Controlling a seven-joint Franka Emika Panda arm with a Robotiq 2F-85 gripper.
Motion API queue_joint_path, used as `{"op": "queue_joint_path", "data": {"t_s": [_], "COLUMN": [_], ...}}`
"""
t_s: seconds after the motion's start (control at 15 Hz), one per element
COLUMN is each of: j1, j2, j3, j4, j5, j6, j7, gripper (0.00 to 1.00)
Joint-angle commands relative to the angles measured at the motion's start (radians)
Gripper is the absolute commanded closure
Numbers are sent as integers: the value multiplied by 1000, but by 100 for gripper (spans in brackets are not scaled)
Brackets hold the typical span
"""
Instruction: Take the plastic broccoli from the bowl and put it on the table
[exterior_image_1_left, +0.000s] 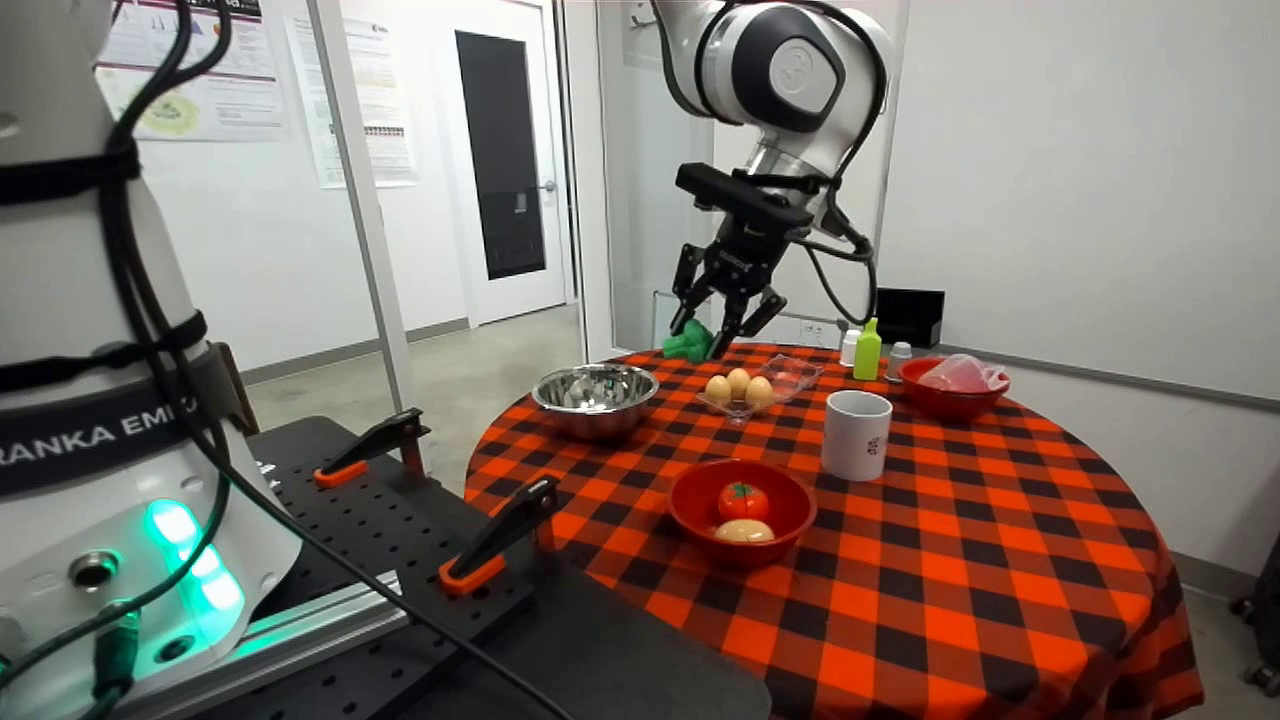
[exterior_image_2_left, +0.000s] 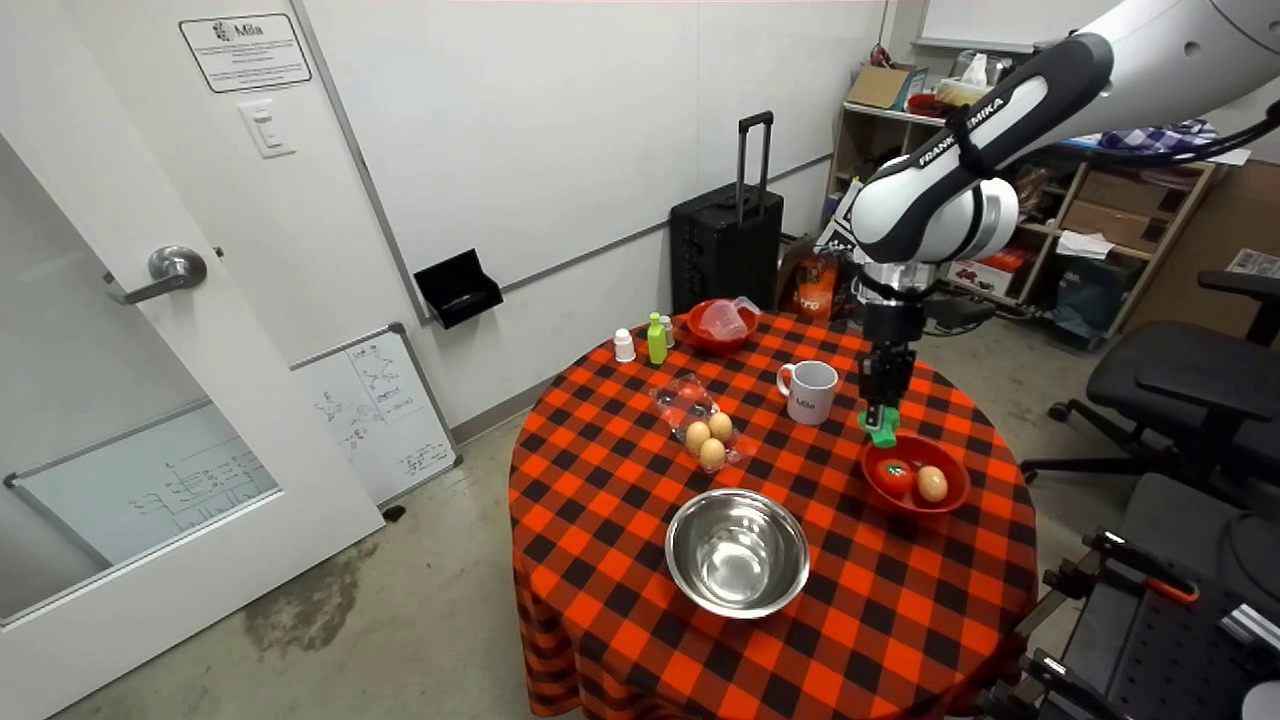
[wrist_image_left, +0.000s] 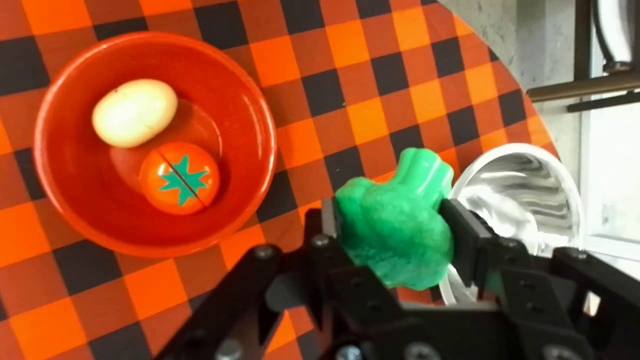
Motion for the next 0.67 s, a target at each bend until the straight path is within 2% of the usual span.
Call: {"op": "queue_joint_path", "data": {"t_s": [0.0,0.6], "j1": [36,94], "j2": [89,365], "j3": [-1,4], "j4": [82,364], "j5": [13,-39], "j6": [-52,-10], "j7": [-50,3], "gripper": [73,73]}}
